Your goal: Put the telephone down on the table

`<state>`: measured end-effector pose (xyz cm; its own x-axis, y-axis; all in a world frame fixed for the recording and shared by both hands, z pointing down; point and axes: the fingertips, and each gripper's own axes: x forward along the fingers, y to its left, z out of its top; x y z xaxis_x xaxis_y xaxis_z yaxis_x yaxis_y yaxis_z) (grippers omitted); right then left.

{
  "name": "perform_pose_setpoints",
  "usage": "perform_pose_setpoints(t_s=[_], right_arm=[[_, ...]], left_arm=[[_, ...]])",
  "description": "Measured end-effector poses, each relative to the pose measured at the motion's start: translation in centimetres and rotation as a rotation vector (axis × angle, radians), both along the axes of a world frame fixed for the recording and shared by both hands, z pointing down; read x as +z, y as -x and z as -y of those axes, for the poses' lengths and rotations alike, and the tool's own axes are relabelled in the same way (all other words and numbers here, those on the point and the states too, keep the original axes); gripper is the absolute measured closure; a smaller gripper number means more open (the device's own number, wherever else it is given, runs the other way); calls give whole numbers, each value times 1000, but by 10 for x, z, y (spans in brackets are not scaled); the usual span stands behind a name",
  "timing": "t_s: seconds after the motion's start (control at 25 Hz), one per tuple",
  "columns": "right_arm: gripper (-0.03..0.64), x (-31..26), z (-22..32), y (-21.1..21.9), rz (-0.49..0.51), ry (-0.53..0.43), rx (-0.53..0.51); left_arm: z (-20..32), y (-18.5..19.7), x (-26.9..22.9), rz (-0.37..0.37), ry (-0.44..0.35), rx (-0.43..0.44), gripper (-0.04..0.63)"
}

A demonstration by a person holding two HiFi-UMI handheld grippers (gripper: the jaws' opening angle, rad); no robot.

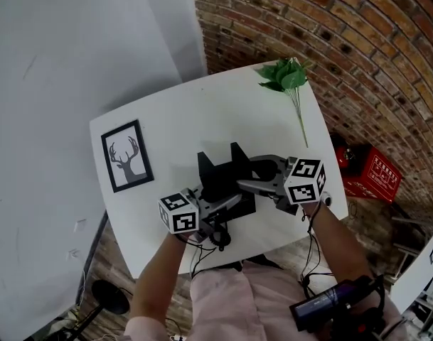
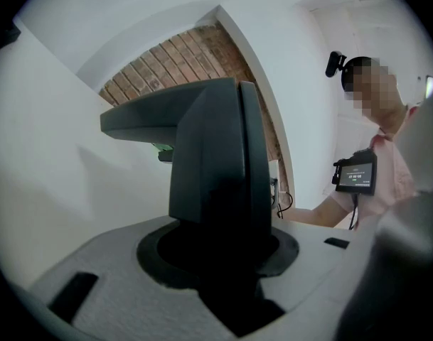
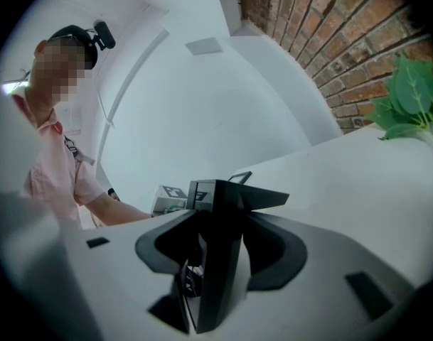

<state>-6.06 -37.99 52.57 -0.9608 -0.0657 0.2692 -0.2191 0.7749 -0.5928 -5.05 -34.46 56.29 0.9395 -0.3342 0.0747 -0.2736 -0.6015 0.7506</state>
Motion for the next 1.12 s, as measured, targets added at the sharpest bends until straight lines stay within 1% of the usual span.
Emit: perform_pose_setpoints(t_s=[0.12,0.24,0.76,1.0,1.12], right_arm=[[410,1,4,2,6,7,7],[410,5,7,2,14,29,21],[408,21,21,-2,47,137,56],[408,29,28,0,59,186,58],[408,31,31,3,64,205,54]], left_arm=[[4,2,1,-7,24,-7,434],[6,2,4,-11,66,-4,434],[15,-1,16,21,224,-9,434],[21,2,21,1,301,-21,434],[23,3,22,-26,341,-36,434]])
